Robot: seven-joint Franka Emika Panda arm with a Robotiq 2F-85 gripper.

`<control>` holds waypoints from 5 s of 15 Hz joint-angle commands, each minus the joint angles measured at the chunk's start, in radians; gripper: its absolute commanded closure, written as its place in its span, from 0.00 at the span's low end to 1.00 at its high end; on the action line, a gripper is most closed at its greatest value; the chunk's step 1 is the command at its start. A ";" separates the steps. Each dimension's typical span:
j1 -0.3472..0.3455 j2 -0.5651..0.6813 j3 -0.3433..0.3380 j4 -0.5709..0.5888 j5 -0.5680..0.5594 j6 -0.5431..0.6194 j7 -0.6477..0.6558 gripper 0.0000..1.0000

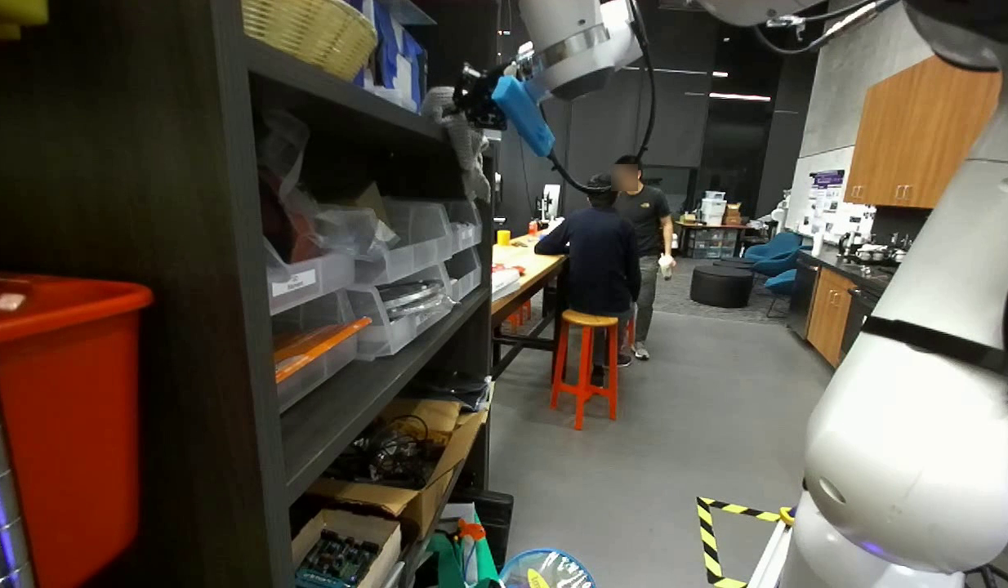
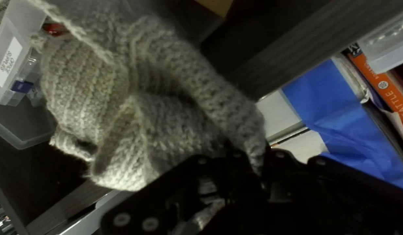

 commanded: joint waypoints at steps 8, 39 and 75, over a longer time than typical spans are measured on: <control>0.040 -0.109 0.064 -0.186 0.028 0.089 -0.093 0.97; 0.065 -0.189 -0.245 -0.127 0.132 -0.204 0.026 0.97; 0.014 0.101 -0.063 0.108 0.195 -0.005 -0.005 0.97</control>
